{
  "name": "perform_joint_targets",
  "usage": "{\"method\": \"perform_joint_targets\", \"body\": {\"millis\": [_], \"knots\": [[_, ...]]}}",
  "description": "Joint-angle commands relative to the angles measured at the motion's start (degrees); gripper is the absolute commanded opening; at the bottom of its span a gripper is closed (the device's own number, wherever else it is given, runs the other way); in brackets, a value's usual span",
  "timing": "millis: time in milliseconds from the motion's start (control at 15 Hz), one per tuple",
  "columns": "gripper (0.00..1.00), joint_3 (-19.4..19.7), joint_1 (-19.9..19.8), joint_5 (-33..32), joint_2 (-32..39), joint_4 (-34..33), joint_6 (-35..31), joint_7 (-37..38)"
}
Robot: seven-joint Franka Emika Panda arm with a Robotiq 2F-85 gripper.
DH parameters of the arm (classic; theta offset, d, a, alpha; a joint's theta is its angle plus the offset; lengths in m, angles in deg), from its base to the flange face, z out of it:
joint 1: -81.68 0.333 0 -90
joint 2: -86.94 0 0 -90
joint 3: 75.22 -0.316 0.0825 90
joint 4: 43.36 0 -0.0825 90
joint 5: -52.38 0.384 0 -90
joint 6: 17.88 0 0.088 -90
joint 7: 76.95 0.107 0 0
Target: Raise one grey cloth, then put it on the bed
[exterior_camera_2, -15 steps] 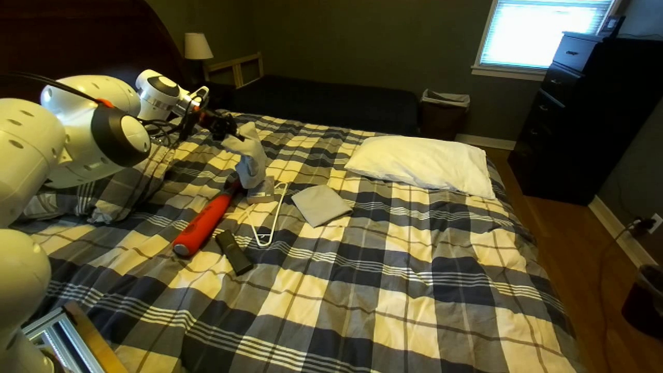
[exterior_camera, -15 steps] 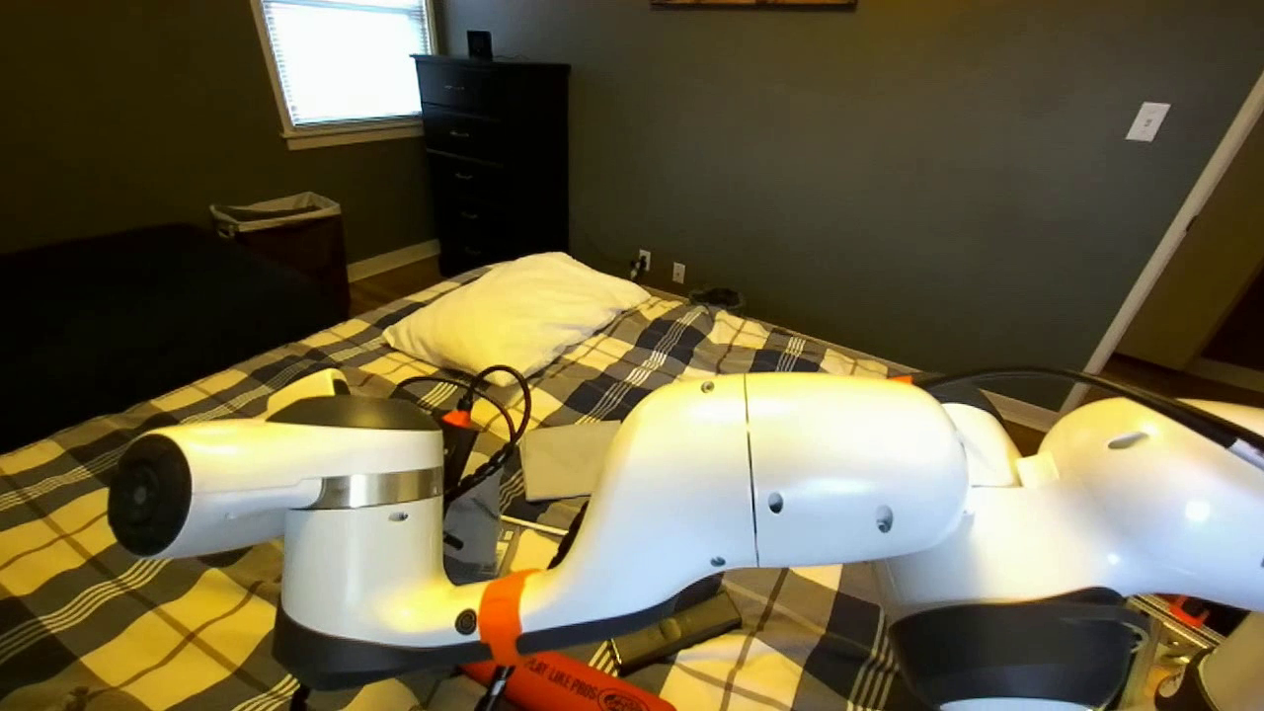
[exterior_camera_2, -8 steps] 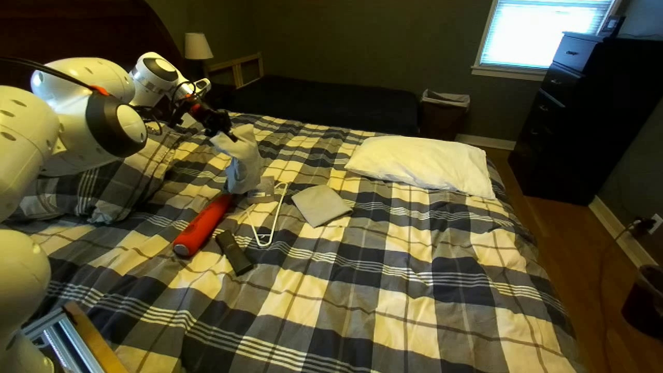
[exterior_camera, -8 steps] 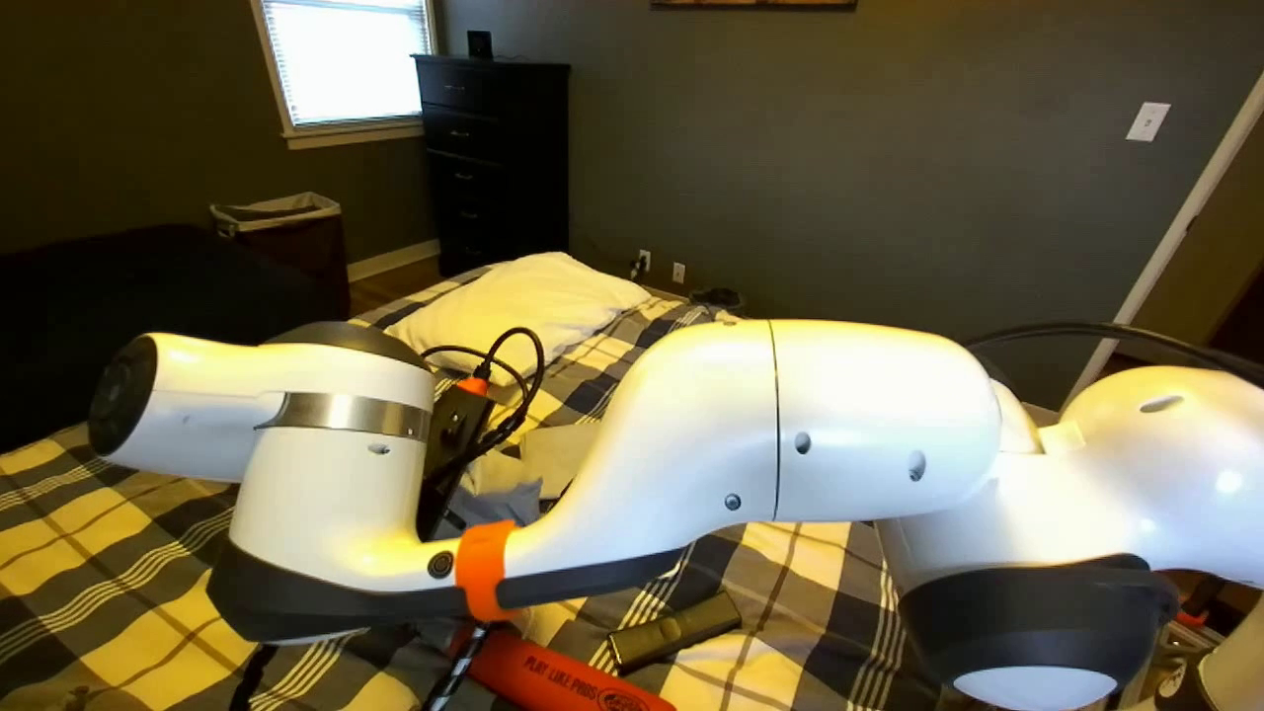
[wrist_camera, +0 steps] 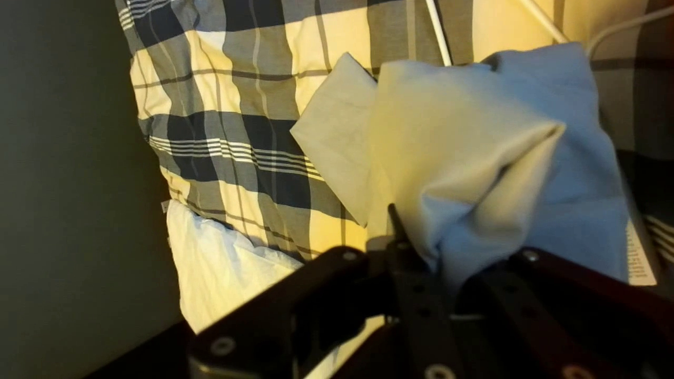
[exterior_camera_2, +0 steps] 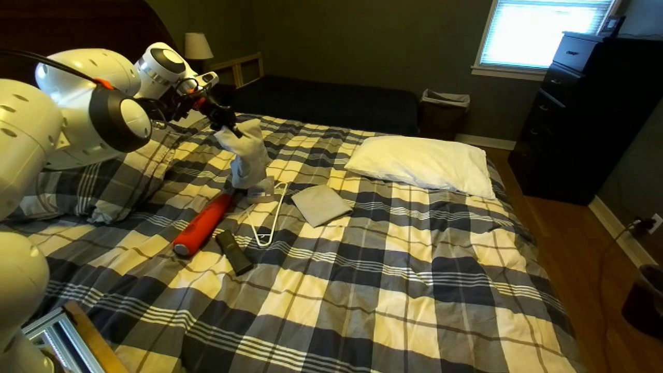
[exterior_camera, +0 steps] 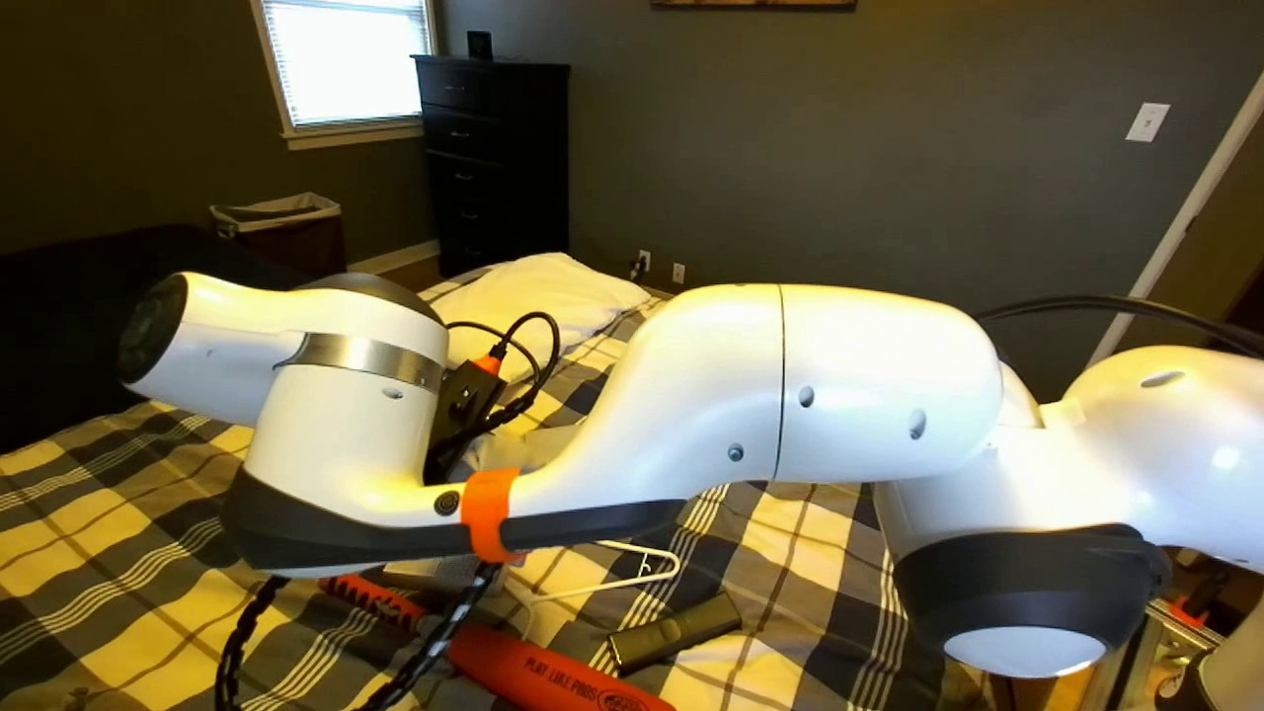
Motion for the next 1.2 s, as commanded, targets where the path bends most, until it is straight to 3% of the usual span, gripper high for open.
{"method": "perform_joint_targets", "body": {"millis": [0, 267, 333, 867, 1000, 1133], "knots": [[0.08, 0.1, -0.3, 0.1, -0.2, 0.0, 0.0, 0.6], [0.02, 0.5, -0.8, -0.3, -0.2, 0.0, 0.7, 0.8], [0.02, -1.0, -1.6, 0.3, -0.5, 0.0, -0.8, -5.2], [0.02, -6.2, -6.8, 3.4, 0.3, 0.7, -10.3, -27.3], [0.02, -8.0, -8.4, 5.2, 0.4, 1.4, -10.8, -29.9], [0.02, -8.7, -9.7, 6.6, 0.3, 1.6, -9.5, -27.6]]}}
